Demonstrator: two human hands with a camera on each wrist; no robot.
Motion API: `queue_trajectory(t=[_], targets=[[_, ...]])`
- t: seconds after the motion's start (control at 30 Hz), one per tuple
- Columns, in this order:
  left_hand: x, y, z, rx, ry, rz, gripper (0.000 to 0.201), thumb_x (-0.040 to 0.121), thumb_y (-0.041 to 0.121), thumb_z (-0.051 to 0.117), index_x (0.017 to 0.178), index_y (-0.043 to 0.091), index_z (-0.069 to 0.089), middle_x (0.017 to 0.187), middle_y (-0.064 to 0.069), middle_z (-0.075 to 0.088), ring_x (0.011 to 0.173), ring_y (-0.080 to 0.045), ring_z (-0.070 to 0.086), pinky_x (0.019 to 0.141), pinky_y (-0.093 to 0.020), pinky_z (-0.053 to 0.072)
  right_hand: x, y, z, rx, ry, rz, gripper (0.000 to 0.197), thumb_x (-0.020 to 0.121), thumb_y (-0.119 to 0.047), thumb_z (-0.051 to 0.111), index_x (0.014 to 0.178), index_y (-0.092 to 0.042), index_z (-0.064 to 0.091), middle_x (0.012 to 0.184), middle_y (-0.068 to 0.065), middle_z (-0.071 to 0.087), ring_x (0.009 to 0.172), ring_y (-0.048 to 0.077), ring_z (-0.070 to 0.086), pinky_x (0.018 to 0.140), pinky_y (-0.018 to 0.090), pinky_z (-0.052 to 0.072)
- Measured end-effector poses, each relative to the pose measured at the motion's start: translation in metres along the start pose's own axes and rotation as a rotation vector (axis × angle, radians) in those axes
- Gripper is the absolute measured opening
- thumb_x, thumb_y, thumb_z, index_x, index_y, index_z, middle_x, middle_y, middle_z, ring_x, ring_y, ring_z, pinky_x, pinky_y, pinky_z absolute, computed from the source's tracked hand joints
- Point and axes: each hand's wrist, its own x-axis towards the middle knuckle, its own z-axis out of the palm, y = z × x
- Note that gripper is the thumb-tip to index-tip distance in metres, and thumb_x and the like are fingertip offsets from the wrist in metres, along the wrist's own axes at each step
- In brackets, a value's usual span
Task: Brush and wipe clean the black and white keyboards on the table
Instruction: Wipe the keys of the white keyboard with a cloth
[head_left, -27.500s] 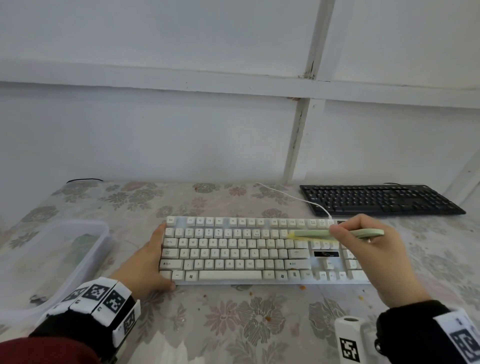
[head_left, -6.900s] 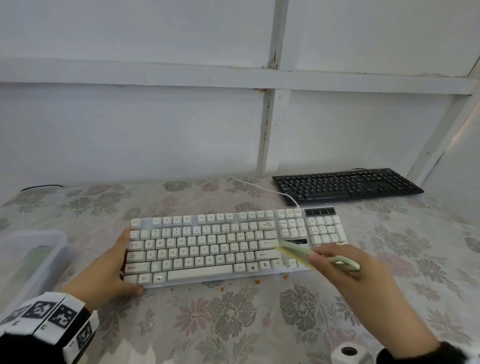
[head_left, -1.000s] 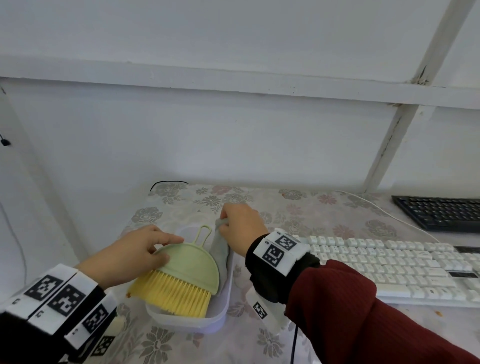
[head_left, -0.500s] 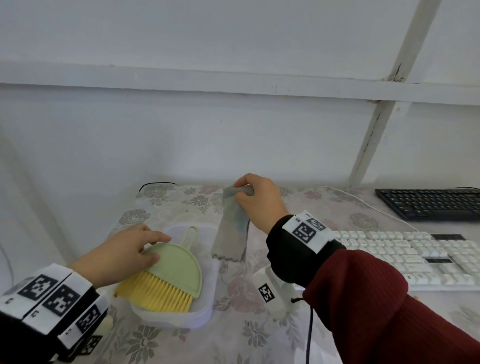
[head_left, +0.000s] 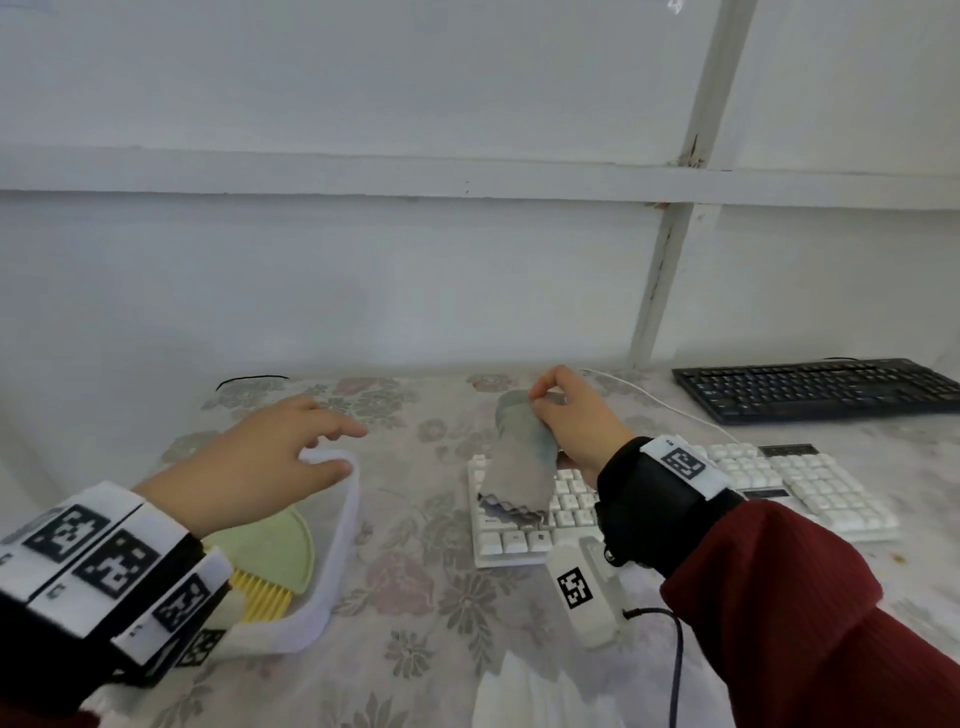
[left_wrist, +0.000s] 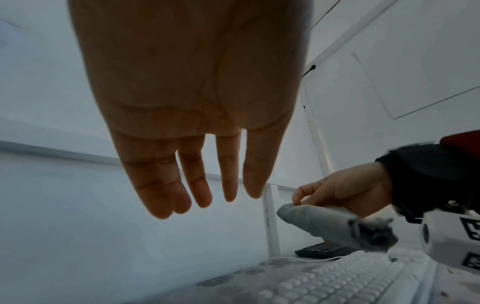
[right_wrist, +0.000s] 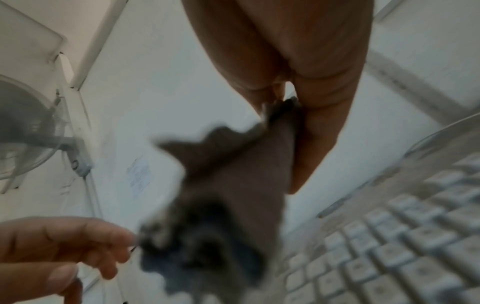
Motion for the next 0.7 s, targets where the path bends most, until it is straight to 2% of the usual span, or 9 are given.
queue_trajectory(t=[0.1, 0.2, 0.27, 0.33, 0.43, 0.5, 0.57, 0.63, 0.7], targets=[[0.012, 0.033, 0.017, -0.017, -0.025, 0.003, 0.032, 0.091, 0.035, 0.055, 0.121, 0.044, 0.049, 0.108, 0.018, 0.048, 0.101, -0.003, 0.05, 0.08, -0.017, 0.039, 0.002, 0.01, -0.039, 0.052, 0.059, 0.088, 0.025, 0.096, -0.004, 0.037, 0.083, -0.022, 0.05, 0.082, 0.004, 0.05, 0.069, 0.019, 0.049, 0.057, 0.029, 0.045], [0.025, 0.062, 0.038, -0.007, -0.084, -0.006, 0.035, 0.092, 0.036, 0.053, 0.126, 0.04, 0.048, 0.111, 0.014, 0.048, 0.101, -0.005, 0.05, 0.081, -0.017, 0.038, 0.0, 0.023, -0.079, 0.146, 0.084, 0.174, 0.011, 0.096, -0.009, 0.048, 0.104, -0.016, 0.049, 0.097, 0.006, 0.053, 0.076, 0.017, 0.051, 0.06, 0.03, 0.044], [0.033, 0.078, 0.052, -0.007, -0.121, -0.011, 0.038, 0.092, 0.037, 0.053, 0.129, 0.038, 0.047, 0.112, 0.012, 0.048, 0.101, -0.005, 0.05, 0.08, -0.017, 0.038, 0.002, 0.033, -0.106, 0.187, 0.076, 0.215, 0.031, 0.09, -0.007, 0.06, 0.118, -0.01, 0.047, 0.11, 0.012, 0.055, 0.087, 0.024, 0.056, 0.065, 0.033, 0.047], [0.04, 0.093, 0.064, -0.017, -0.146, -0.043, 0.04, 0.092, 0.036, 0.054, 0.132, 0.035, 0.045, 0.113, 0.011, 0.048, 0.101, -0.006, 0.05, 0.08, -0.017, 0.037, 0.005, 0.041, -0.132, 0.174, 0.085, 0.227, 0.048, 0.082, -0.001, 0.068, 0.123, -0.006, 0.044, 0.113, 0.017, 0.056, 0.092, 0.03, 0.058, 0.071, 0.038, 0.049], [0.052, 0.107, 0.082, -0.014, -0.201, -0.105, 0.05, 0.091, 0.038, 0.055, 0.138, 0.029, 0.04, 0.114, 0.009, 0.046, 0.104, -0.009, 0.05, 0.087, -0.02, 0.041, 0.01, 0.051, -0.168, 0.025, 0.126, 0.239, 0.056, 0.077, 0.006, 0.07, 0.126, 0.0, 0.045, 0.115, 0.022, 0.056, 0.09, 0.032, 0.058, 0.073, 0.038, 0.051], [0.057, 0.113, 0.093, -0.001, -0.239, -0.146, 0.058, 0.09, 0.04, 0.056, 0.142, 0.026, 0.034, 0.123, 0.006, 0.043, 0.112, -0.011, 0.048, 0.093, -0.023, 0.041, 0.016, 0.058, -0.186, -0.154, 0.11, 0.256, 0.058, 0.075, 0.003, 0.07, 0.129, -0.001, 0.048, 0.121, 0.022, 0.055, 0.105, 0.036, 0.057, 0.09, 0.044, 0.05], [0.061, 0.119, 0.103, 0.02, -0.266, -0.19, 0.067, 0.089, 0.041, 0.057, 0.146, 0.024, 0.026, 0.141, 0.0, 0.034, 0.125, -0.015, 0.042, 0.101, -0.026, 0.037, 0.023, 0.064, -0.199, -0.271, 0.063, 0.276, 0.057, 0.075, 0.0, 0.069, 0.129, -0.003, 0.05, 0.121, 0.019, 0.057, 0.11, 0.036, 0.056, 0.098, 0.046, 0.047], [0.063, 0.122, 0.11, 0.026, -0.29, -0.24, 0.076, 0.087, 0.042, 0.059, 0.148, 0.024, 0.017, 0.15, -0.002, 0.022, 0.133, -0.017, 0.035, 0.105, -0.028, 0.032, 0.026, 0.065, -0.204, -0.345, 0.016, 0.279, 0.052, 0.078, -0.001, 0.066, 0.128, -0.003, 0.053, 0.115, 0.016, 0.059, 0.105, 0.032, 0.057, 0.096, 0.04, 0.048], [0.065, 0.123, 0.116, 0.012, -0.311, -0.296, 0.084, 0.085, 0.043, 0.061, 0.149, 0.021, 0.011, 0.151, -0.002, 0.016, 0.135, -0.018, 0.032, 0.106, -0.028, 0.031, 0.028, 0.062, -0.2, -0.394, -0.045, 0.253, 0.042, 0.08, 0.0, 0.06, 0.122, 0.004, 0.056, 0.103, 0.015, 0.059, 0.091, 0.028, 0.055, 0.079, 0.036, 0.047]])
